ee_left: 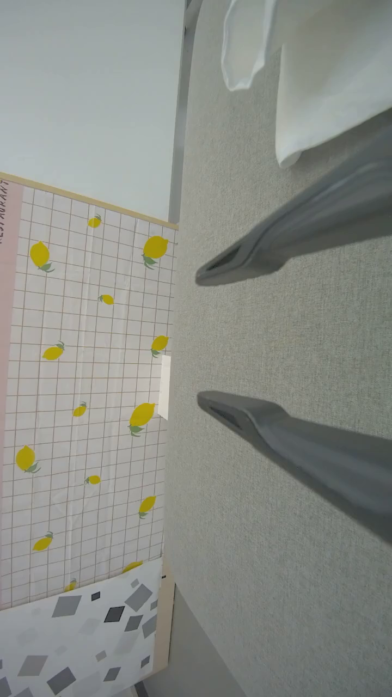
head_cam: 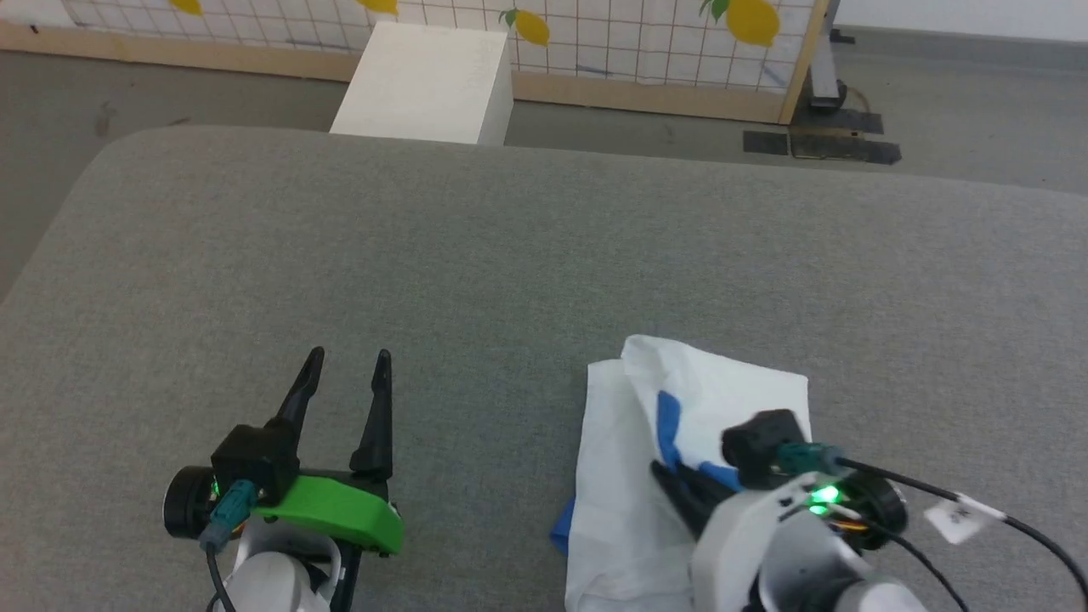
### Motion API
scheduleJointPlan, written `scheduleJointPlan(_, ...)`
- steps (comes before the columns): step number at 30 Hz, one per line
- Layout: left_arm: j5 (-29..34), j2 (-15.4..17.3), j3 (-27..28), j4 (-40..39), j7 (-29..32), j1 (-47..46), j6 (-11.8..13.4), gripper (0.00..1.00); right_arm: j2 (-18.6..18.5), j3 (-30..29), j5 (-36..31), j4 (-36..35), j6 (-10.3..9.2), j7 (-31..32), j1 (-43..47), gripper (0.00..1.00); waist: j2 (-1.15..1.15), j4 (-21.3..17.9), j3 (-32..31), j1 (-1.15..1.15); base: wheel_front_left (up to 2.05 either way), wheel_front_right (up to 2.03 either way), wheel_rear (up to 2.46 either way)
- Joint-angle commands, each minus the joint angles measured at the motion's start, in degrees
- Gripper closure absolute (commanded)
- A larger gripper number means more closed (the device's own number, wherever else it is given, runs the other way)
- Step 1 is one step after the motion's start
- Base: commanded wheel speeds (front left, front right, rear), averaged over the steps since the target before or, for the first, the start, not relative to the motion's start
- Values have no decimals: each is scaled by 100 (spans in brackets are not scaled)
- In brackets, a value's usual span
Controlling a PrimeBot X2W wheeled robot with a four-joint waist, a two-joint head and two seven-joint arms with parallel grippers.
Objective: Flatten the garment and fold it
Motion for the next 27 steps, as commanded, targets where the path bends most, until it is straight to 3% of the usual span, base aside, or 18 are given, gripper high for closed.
scheduleJointPlan(1, 45, -26, 2, -14, -26, -126, -25, 0, -7, 116, -18, 178, -8, -34, -178, 100, 0, 89, 81, 0, 0, 0, 0)
scheduleJointPlan(9, 59, -56, 26, -18, -26, -198, -48, 0, -7, 646, 226, 1534, -8, -241, -787, 100, 0, 266, 257, 0, 0, 0, 0)
scheduleJointPlan(10, 61, -59, 31, -19, -26, -199, -50, 0, -7, 665, 278, 1649, -8, -262, -817, 78, 0, 273, 267, 0, 0, 0, 0)
scheduleJointPlan(11, 64, -63, 38, -18, -26, -199, -52, 0, -7, 713, 288, 1779, -8, -275, -860, 44, 0, 279, 279, 0, 0, 0, 0)
scheduleJointPlan(12, 69, -66, 43, -18, -26, -200, -55, 0, -7, 734, 301, 1894, -8, -276, -885, 0, 0, 281, 289, 0, 0, 0, 0)
scheduleJointPlan(18, 79, -82, 113, -8, -26, -173, -63, 0, -7, 716, 841, 1803, -8, -474, -881, 0, 0, 198, 251, 0, 0, 0, 0)
scheduleJointPlan(22, 89, -93, 152, -19, -26, -147, -67, 0, -7, 555, 1313, 1121, -8, -1258, -832, 0, 0, 102, 177, 0, 0, 0, 0)
scheduleJointPlan(27, 102, -100, 170, -34, -26, -112, -75, 0, -7, 53, 1433, 424, -8, -2168, -561, 0, 0, 10, 98, 0, 0, 0, 0)
